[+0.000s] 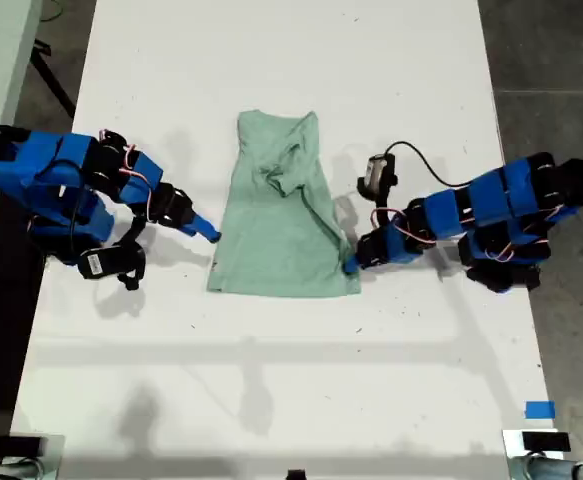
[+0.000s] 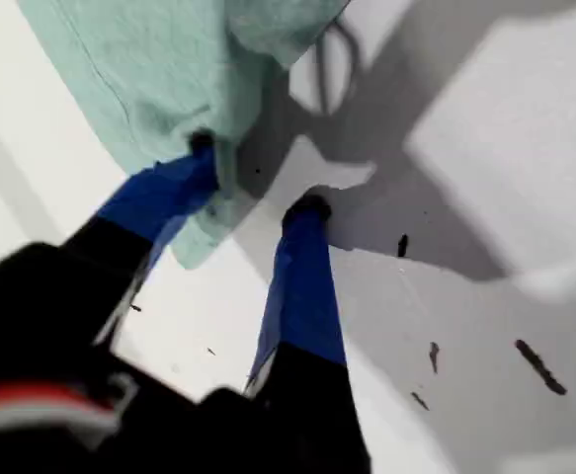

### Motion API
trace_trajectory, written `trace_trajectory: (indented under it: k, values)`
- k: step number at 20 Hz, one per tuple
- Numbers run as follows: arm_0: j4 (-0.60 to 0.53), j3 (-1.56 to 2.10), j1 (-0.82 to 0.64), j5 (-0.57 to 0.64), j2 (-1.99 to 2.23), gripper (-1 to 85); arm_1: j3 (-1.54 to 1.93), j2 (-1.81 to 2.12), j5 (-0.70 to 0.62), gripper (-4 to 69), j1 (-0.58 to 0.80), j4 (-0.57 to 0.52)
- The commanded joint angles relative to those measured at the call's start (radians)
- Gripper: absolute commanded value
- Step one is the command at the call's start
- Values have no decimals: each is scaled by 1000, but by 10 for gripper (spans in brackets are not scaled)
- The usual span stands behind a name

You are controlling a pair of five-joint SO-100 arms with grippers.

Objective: Fold t-shirt

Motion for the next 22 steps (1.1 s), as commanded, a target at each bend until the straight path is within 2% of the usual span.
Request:
trace_trajectory:
  k: [1, 3, 5, 7, 10, 13, 16, 17, 18, 19, 22]
  values:
    - [0, -3, 14, -9, 32, 226, -204, 6, 20, -8, -5, 184]
    - [-11, 5, 14, -9, 32, 226, -367, 58, -20, -10, -26, 334]
    - [-12, 6, 12, -9, 35, 226, -453, 83, -23, -10, -26, 374]
    - [-12, 9, 15, -11, 44, 224, -483, 40, -23, -10, -14, 325]
    - [-15, 14, 12, -11, 60, 224, -618, -179, -17, -11, -5, 181]
    - [-17, 21, 5, -11, 66, 224, -897, -433, -14, -11, -8, 140]
    - [-25, 35, 5, -17, 66, 224, -1017, -627, 5, -1, 2, 43]
    - [-29, 41, 5, -20, 66, 226, -1086, -709, 12, 248, 6, 77]
    - [-34, 46, 8, -23, 67, 227, -1195, -778, -12, 369, 6, 164]
    - [-35, 51, 9, -26, 67, 227, -1293, -810, -28, 352, 8, 264]
    - [-58, 77, 41, -64, 63, 228, -1342, -707, -74, 299, 31, 416]
